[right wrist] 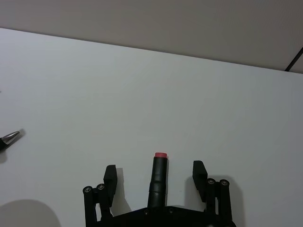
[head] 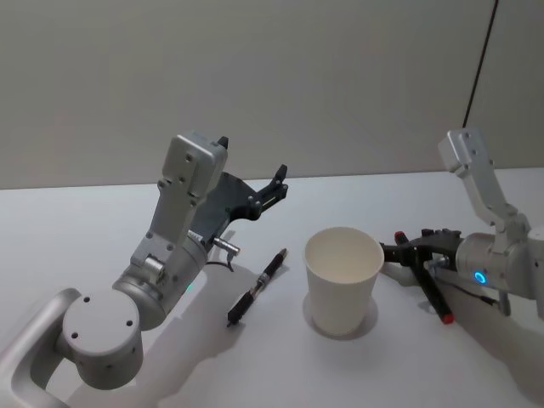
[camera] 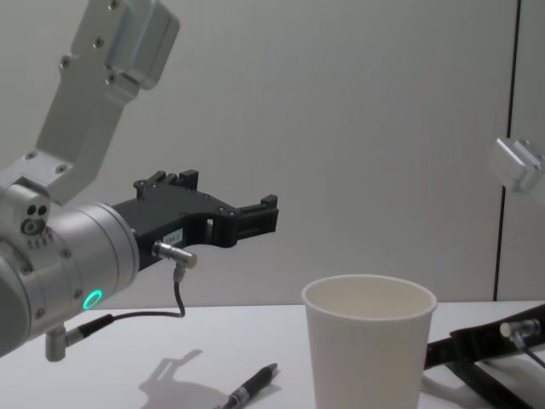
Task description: Place the pen into the pen holder.
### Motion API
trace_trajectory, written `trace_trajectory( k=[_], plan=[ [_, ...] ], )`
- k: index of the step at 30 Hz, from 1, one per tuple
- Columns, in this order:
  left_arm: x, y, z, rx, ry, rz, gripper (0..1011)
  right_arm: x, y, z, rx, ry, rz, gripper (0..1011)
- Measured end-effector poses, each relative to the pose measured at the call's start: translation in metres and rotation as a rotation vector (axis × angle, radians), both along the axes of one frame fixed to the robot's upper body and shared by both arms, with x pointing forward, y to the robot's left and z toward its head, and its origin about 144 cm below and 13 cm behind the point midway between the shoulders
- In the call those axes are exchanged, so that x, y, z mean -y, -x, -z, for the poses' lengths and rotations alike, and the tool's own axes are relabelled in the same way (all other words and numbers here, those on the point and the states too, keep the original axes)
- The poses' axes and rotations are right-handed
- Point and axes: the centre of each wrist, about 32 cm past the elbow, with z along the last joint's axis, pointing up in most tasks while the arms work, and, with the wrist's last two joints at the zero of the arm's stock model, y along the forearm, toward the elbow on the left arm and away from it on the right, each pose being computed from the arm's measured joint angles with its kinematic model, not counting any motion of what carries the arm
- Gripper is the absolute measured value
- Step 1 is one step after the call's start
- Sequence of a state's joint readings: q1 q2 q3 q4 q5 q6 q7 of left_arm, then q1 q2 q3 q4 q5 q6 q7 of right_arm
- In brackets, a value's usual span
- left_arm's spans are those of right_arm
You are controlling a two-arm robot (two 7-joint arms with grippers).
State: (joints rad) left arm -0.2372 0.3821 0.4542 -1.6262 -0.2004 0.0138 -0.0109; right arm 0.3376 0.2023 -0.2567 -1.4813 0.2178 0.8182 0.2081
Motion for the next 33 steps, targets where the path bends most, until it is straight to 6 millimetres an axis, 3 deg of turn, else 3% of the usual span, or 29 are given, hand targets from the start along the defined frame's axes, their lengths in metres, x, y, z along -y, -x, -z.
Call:
trace_trajectory(
  k=[33],
  plan=[
    [0.0000, 0.0000, 0.0000, 0.000, 0.000, 0.000, 1001, -0.0016, -0.0010, 0.0021, -0.002, 0.000, -0.004, 759]
  ],
)
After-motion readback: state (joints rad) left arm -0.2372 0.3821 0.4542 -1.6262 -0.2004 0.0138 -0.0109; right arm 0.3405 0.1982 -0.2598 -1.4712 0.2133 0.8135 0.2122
